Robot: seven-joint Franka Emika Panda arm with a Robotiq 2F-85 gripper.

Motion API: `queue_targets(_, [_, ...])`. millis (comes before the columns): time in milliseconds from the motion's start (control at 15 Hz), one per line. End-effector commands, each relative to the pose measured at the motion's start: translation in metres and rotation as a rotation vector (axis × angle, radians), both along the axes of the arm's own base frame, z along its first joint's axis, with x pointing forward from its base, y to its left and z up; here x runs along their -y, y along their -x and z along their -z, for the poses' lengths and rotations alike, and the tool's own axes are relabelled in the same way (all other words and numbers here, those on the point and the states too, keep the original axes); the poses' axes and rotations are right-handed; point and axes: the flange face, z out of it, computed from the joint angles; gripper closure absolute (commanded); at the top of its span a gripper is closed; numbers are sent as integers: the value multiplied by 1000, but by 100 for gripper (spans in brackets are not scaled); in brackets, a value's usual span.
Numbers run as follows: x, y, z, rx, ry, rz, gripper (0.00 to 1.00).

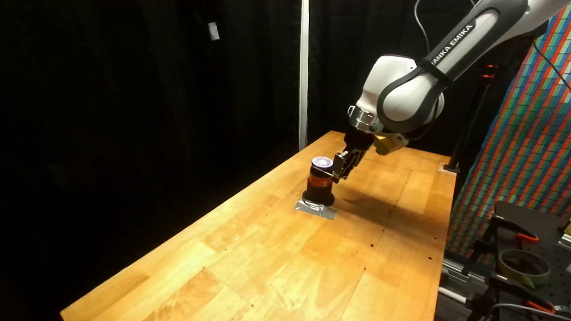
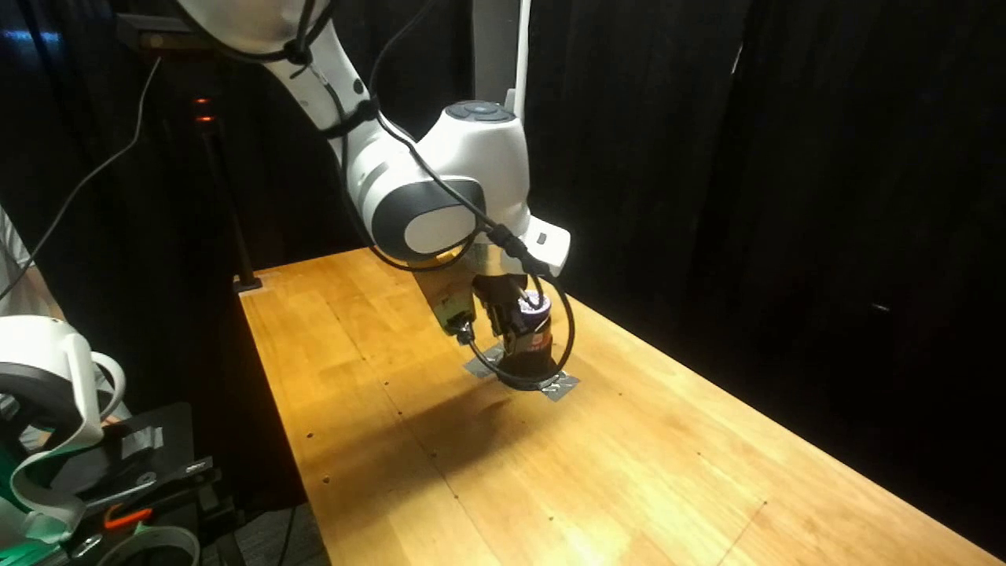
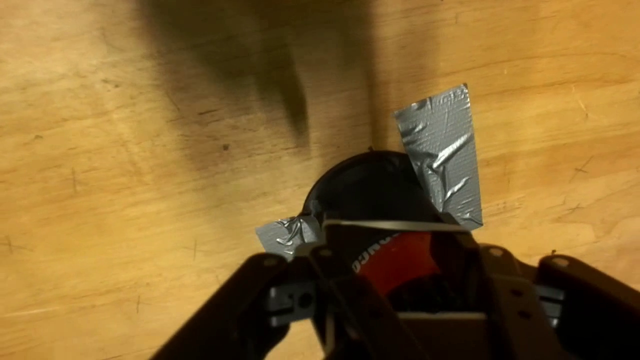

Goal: Put the rubber band around the cup

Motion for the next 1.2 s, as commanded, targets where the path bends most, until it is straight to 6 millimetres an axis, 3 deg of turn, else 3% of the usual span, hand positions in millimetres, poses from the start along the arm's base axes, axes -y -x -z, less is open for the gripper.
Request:
queue_targets(0, [-6, 45, -9, 142, 7, 6, 80])
queue_targets(67, [-9, 55, -9, 199, 4, 15, 87])
queue_targets(333, [-28, 81, -9, 402, -45, 59, 95])
queue_targets(467, [-34, 93, -8, 495, -91, 75, 90])
queue_targets(667, [-28, 112, -2, 618, -125, 104, 90])
queue_targets(1067, [-6, 129, 18, 745, -99, 147, 89])
queue_targets(1133, [-6, 130, 21, 721, -117, 154, 64])
